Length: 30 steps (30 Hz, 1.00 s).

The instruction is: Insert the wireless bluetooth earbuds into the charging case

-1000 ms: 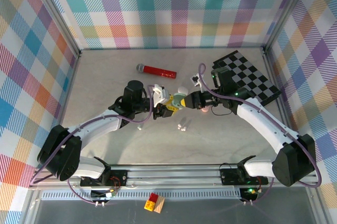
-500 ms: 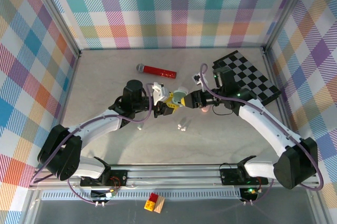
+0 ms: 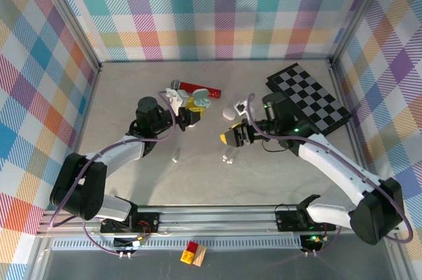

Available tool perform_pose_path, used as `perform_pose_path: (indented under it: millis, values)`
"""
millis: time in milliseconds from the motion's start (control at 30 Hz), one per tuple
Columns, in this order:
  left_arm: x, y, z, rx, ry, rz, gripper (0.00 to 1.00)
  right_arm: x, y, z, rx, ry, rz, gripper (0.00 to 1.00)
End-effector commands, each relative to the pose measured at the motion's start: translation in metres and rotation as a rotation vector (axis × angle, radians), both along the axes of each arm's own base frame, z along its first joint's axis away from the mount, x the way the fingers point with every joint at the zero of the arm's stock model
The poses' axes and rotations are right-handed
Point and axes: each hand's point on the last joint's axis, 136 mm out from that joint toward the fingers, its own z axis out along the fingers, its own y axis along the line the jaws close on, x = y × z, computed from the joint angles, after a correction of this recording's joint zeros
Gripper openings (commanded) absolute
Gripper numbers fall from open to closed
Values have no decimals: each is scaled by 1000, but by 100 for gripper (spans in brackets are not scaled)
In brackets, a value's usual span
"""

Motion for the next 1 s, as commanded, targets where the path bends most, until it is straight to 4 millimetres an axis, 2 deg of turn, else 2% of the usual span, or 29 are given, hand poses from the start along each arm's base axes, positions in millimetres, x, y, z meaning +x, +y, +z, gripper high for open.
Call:
perform_pose_path:
  millis: [0, 167, 267, 333, 467, 567, 667, 833, 967]
  values:
    - [14, 22, 19, -80, -27, 84, 35, 4, 25, -23, -19, 22, 22, 59]
    - [31, 56, 23, -119, -3, 200, 35, 6, 75, -72, -82, 92, 42, 59]
    - [39, 77, 27, -145, 6, 261, 35, 6, 103, -104, -169, 73, 38, 59]
    - [44, 90, 30, -165, 12, 293, 35, -1, 122, -125, -249, 46, 68, 59]
    - [50, 110, 36, -187, 11, 342, 35, -14, 152, -155, -400, -32, 133, 57]
    - [51, 119, 40, -192, 4, 365, 35, -14, 168, -166, -462, -79, 137, 54]
    - [50, 123, 43, -196, -2, 375, 35, -6, 174, -176, -514, -91, 94, 48]
    - [49, 123, 45, -195, 1, 370, 35, 11, 170, -193, -623, -101, 22, 43]
    - [50, 121, 46, -196, 1, 364, 35, 14, 172, -202, -651, -103, 27, 40]
